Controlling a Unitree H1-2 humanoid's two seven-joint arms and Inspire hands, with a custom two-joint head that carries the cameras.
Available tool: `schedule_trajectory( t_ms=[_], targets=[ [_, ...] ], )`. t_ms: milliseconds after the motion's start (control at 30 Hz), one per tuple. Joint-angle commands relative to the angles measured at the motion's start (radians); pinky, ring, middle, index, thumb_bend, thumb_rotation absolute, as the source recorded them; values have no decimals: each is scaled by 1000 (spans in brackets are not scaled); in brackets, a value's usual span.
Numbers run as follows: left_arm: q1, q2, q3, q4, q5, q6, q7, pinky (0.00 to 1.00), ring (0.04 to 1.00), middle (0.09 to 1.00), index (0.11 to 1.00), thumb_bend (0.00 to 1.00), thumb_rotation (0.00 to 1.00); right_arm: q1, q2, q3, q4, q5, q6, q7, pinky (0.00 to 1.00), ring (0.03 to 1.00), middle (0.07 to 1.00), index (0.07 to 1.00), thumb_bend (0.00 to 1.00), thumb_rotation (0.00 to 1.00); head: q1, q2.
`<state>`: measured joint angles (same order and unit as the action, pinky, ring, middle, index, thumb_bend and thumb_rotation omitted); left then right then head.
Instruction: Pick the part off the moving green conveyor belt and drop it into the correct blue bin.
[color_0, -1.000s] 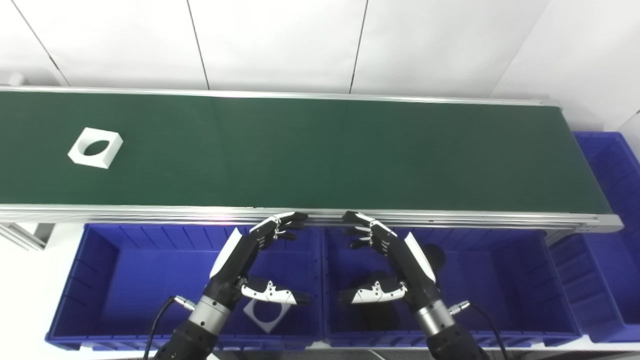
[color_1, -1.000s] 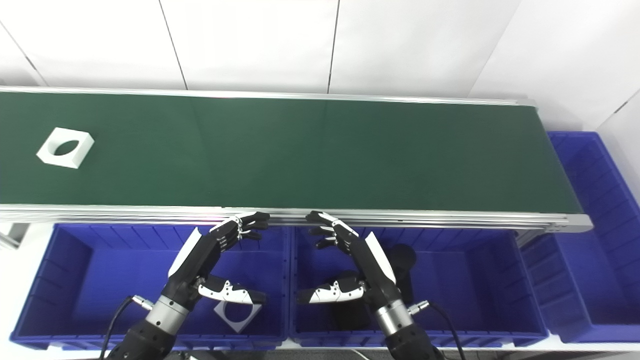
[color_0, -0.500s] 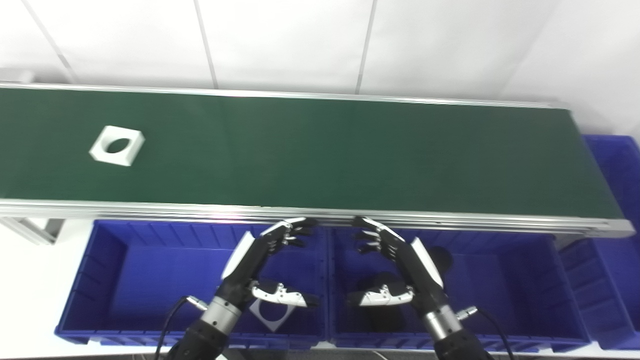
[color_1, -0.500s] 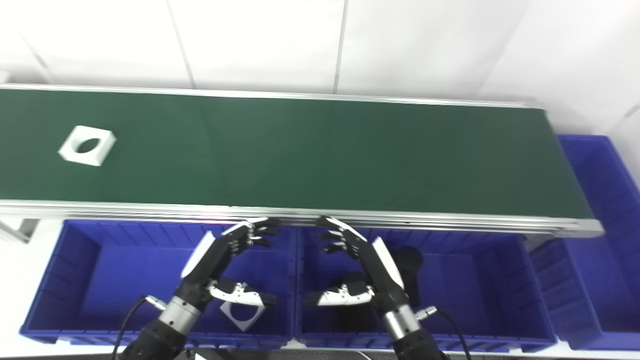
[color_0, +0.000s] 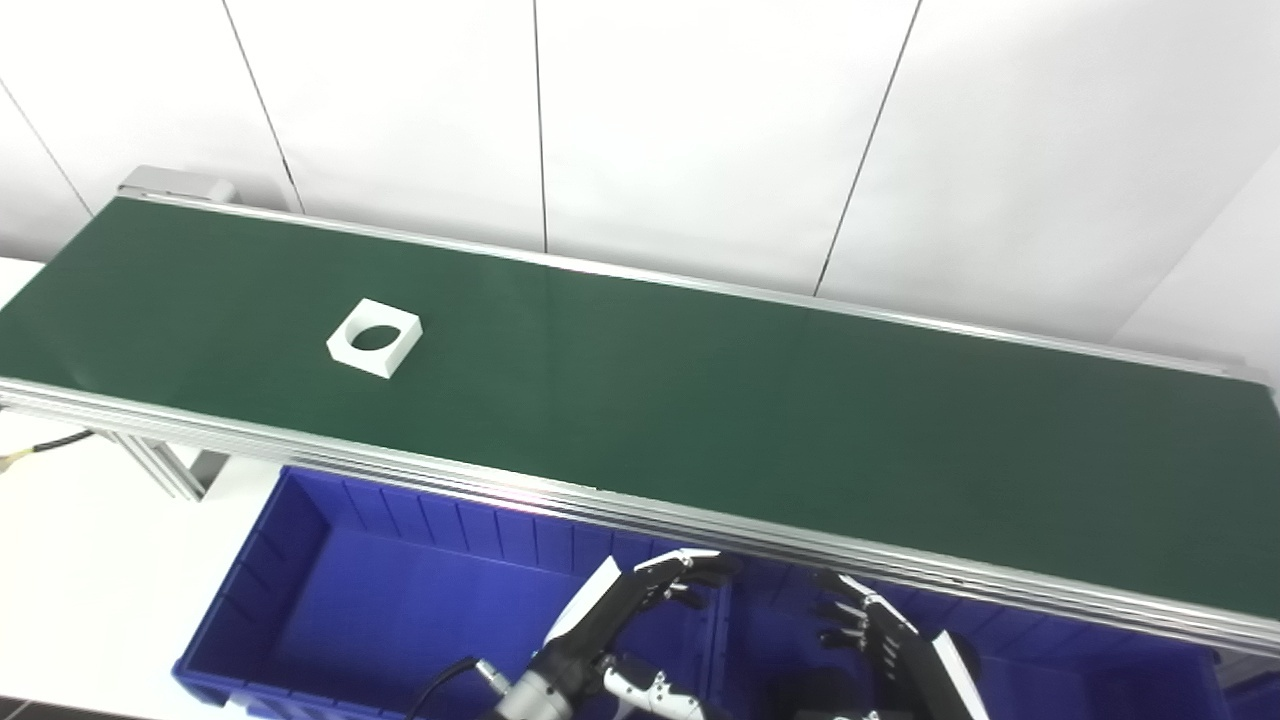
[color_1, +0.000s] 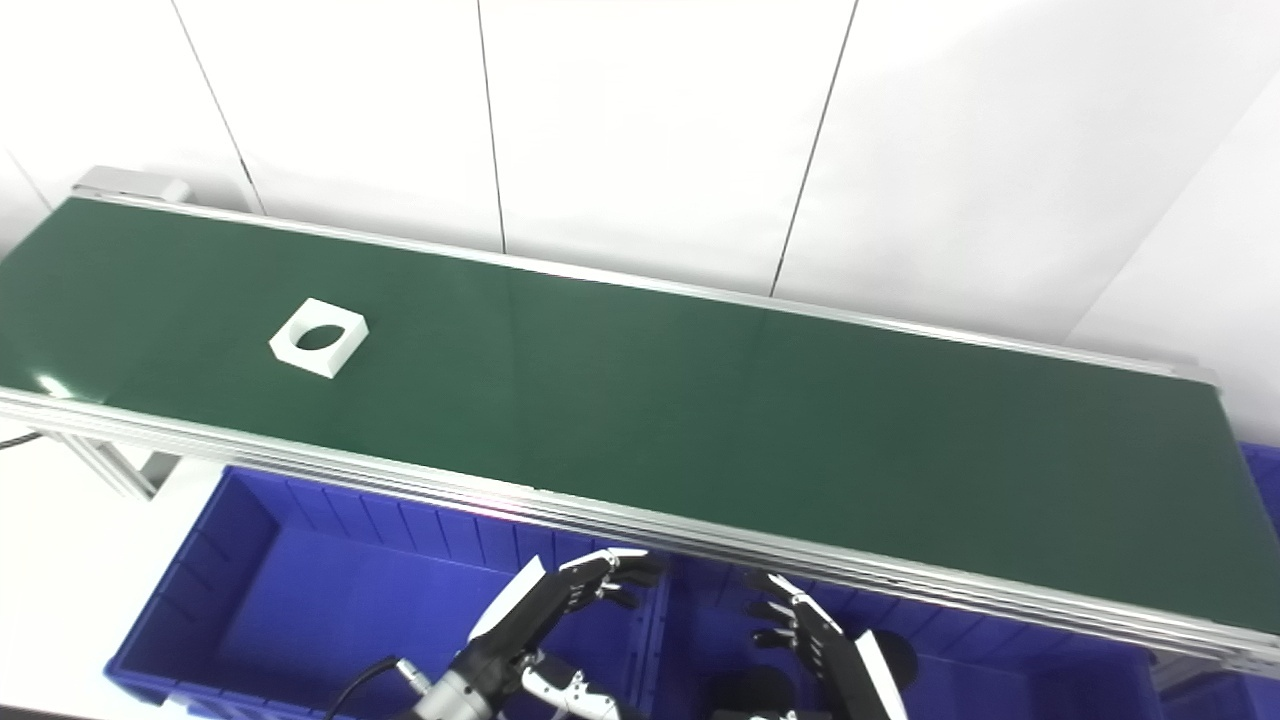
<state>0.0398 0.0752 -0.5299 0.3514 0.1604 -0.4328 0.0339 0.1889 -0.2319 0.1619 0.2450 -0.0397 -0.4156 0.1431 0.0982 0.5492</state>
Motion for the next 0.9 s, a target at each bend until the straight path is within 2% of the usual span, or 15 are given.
schedule_trajectory(
  t_ms=[0, 500, 633, 867],
  targets=[
    [-26, 0, -19, -8, 16, -37, 45, 697, 792, 824, 779, 996, 202, -13, -8, -8, -16, 15, -54, -3, 676, 797, 890, 810, 989, 270, 0, -6],
    [-46, 35, -81, 0, 21, -37, 124, 697, 790, 825, 784, 989, 235, -23, -4, 6, 0, 3, -54, -20, 664, 794, 890, 812, 1000, 262, 18, -25],
    [-52, 55, -97, -48, 24, -37, 142, 685, 783, 821, 784, 989, 213, -32, -3, 13, 24, -3, -54, -31, 661, 798, 896, 817, 1000, 285, 49, -49],
    [-56, 89, -105, -174, 52, -37, 156, 663, 770, 817, 784, 999, 214, -39, 4, 19, 29, 6, -54, -34, 673, 810, 902, 816, 1000, 298, 45, -36]
  ],
)
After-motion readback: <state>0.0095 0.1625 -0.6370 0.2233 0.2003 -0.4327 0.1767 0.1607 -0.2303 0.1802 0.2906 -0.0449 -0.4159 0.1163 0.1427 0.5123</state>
